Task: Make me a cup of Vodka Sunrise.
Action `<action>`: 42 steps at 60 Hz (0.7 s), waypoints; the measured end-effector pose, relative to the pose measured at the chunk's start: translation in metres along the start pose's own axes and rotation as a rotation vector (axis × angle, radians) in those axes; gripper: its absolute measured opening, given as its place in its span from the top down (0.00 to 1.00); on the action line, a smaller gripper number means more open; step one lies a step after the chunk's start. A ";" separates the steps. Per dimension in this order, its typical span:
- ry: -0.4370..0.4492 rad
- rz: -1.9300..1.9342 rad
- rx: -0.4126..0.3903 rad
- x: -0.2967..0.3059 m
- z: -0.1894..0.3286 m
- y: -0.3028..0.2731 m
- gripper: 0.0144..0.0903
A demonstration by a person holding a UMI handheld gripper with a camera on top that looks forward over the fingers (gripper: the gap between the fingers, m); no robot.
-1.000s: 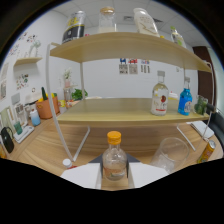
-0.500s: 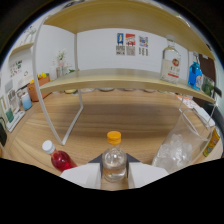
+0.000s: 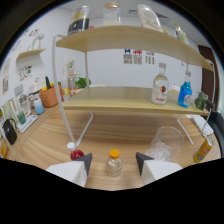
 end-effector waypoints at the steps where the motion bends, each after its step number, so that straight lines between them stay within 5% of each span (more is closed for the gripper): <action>1: -0.003 0.003 0.008 0.000 -0.006 -0.005 0.11; 12: -0.011 0.032 0.096 0.016 -0.082 -0.052 0.05; 29: 0.061 0.060 0.080 0.085 -0.147 -0.064 0.04; 42: 0.136 0.055 0.197 0.146 -0.169 -0.161 0.06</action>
